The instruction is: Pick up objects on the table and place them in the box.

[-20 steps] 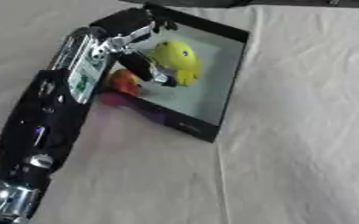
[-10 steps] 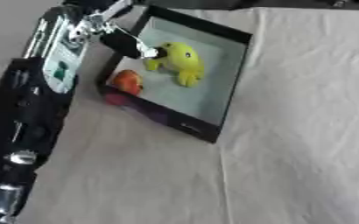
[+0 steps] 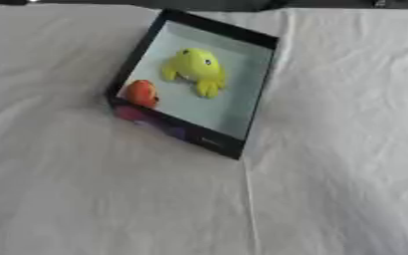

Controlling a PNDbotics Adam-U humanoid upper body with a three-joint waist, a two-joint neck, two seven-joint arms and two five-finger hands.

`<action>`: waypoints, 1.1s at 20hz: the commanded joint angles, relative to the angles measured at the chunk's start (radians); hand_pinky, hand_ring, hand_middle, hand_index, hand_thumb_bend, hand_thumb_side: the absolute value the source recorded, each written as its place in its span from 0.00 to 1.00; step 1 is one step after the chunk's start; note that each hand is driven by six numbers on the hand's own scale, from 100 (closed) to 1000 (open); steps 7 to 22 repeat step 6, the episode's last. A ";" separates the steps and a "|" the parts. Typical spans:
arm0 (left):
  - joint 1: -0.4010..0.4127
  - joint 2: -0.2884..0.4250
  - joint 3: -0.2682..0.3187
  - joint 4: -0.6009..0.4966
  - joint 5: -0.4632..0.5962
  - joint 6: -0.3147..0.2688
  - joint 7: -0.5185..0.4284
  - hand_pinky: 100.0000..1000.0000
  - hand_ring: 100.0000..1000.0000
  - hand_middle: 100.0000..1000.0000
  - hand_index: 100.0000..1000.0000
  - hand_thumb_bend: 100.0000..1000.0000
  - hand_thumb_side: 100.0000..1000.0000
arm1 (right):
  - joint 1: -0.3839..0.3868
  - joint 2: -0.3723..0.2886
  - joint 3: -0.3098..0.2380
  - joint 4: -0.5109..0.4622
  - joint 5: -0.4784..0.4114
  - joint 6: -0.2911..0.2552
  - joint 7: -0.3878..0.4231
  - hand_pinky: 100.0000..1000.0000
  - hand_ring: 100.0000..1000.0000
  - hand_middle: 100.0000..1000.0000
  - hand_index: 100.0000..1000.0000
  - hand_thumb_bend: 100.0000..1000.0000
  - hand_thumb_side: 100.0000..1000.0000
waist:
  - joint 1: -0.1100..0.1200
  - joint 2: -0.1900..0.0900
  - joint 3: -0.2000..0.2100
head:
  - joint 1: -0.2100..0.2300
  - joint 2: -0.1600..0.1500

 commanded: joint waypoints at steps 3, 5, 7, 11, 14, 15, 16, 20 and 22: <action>0.112 0.163 0.102 -0.100 0.193 0.026 0.093 0.74 0.61 0.67 0.77 0.39 0.21 | 0.002 -0.041 -0.012 -0.035 0.011 0.001 0.000 0.91 0.89 0.92 0.83 0.66 0.30 | -0.003 -0.027 0.008 | -0.014 -0.006; 0.173 0.195 0.134 -0.127 0.259 0.021 0.132 0.74 0.60 0.67 0.76 0.39 0.21 | 0.004 -0.041 -0.012 -0.040 0.013 0.001 0.001 0.91 0.89 0.92 0.83 0.66 0.30 | -0.006 -0.026 0.009 | -0.013 -0.011; 0.197 0.206 0.147 -0.139 0.283 0.017 0.150 0.74 0.60 0.66 0.76 0.38 0.20 | 0.004 -0.041 -0.012 -0.043 0.013 0.001 0.001 0.91 0.89 0.92 0.83 0.66 0.30 | -0.007 -0.026 0.009 | -0.012 -0.012; 0.197 0.206 0.147 -0.139 0.283 0.017 0.150 0.74 0.60 0.66 0.76 0.38 0.20 | 0.004 -0.041 -0.012 -0.043 0.013 0.001 0.001 0.91 0.89 0.92 0.83 0.66 0.30 | -0.007 -0.026 0.009 | -0.012 -0.012; 0.197 0.206 0.147 -0.139 0.283 0.017 0.150 0.74 0.60 0.66 0.76 0.38 0.20 | 0.004 -0.041 -0.012 -0.043 0.013 0.001 0.001 0.91 0.89 0.92 0.83 0.66 0.30 | -0.007 -0.026 0.009 | -0.012 -0.012; 0.197 0.206 0.147 -0.139 0.283 0.017 0.150 0.74 0.60 0.66 0.76 0.38 0.20 | 0.004 -0.041 -0.012 -0.043 0.013 0.001 0.001 0.91 0.89 0.92 0.83 0.66 0.30 | -0.007 -0.026 0.009 | -0.012 -0.012; 0.197 0.206 0.147 -0.139 0.283 0.017 0.150 0.74 0.60 0.66 0.76 0.38 0.20 | 0.004 -0.041 -0.012 -0.043 0.013 0.001 0.001 0.91 0.89 0.92 0.83 0.66 0.30 | -0.007 -0.026 0.009 | -0.012 -0.012; 0.197 0.206 0.147 -0.139 0.283 0.017 0.150 0.74 0.60 0.66 0.76 0.38 0.20 | 0.004 -0.041 -0.012 -0.043 0.013 0.001 0.001 0.91 0.89 0.92 0.83 0.66 0.30 | -0.007 -0.026 0.009 | -0.012 -0.012; 0.197 0.206 0.147 -0.139 0.283 0.017 0.150 0.74 0.60 0.66 0.76 0.38 0.20 | 0.004 -0.041 -0.012 -0.043 0.013 0.001 0.001 0.91 0.89 0.92 0.83 0.66 0.30 | -0.007 -0.026 0.009 | -0.012 -0.012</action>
